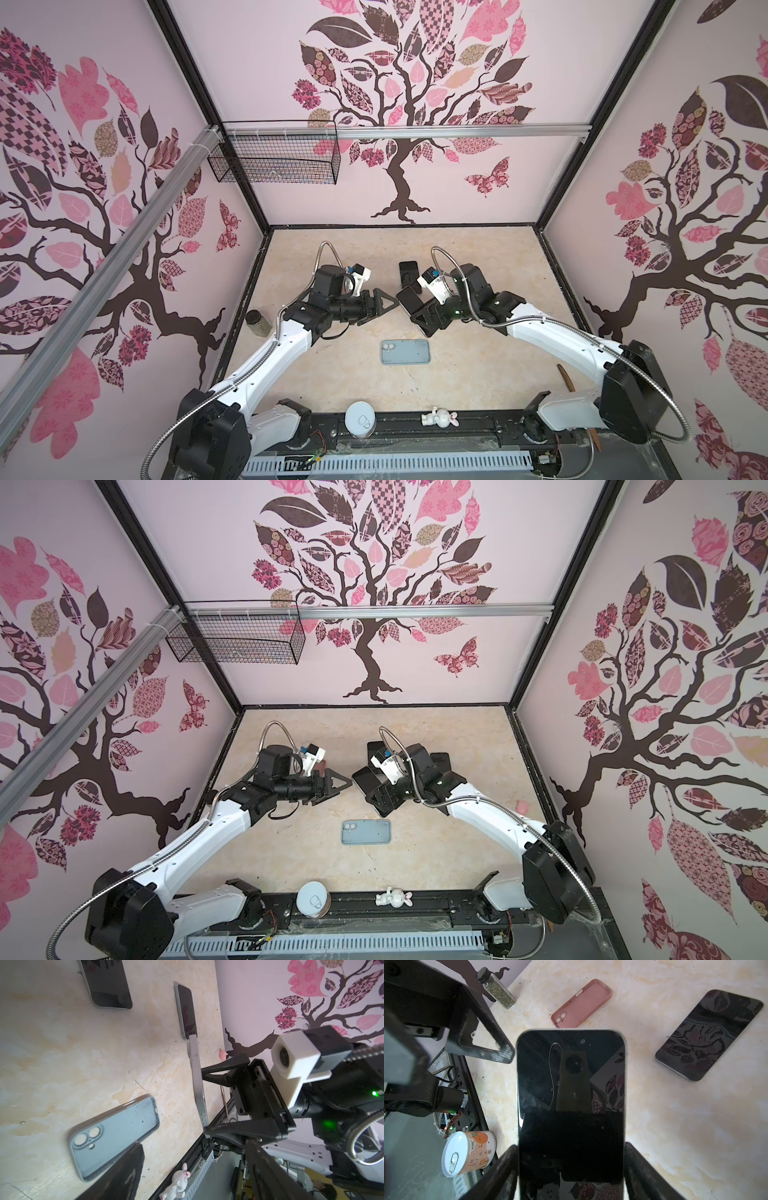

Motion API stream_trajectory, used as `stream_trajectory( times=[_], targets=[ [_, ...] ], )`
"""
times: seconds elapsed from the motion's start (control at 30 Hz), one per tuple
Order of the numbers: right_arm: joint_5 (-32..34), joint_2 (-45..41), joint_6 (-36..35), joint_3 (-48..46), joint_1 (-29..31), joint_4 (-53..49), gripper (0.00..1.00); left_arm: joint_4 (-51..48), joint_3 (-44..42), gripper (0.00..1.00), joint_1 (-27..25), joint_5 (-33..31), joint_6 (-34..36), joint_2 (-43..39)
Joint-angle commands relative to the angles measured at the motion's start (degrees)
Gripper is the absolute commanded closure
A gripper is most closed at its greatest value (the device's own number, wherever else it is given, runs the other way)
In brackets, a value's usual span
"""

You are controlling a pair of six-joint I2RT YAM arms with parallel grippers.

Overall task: Put the phone into the phone case
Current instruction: 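Grip the black phone's edge with the left gripper while the right holds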

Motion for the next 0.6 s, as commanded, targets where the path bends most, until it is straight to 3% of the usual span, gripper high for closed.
stream_trajectory(
  times=[0.0,0.57],
  targets=[
    [0.62,-3.75,-2.09,0.98,1.0,2.29,0.7,3.29,2.66,0.28,0.3,2.83,-1.33,1.04],
    [2.53,-3.43,-3.81,2.28,4.48,1.19,0.7,6.12,2.79,0.53,0.39,5.0,-3.55,4.11]
  ],
)
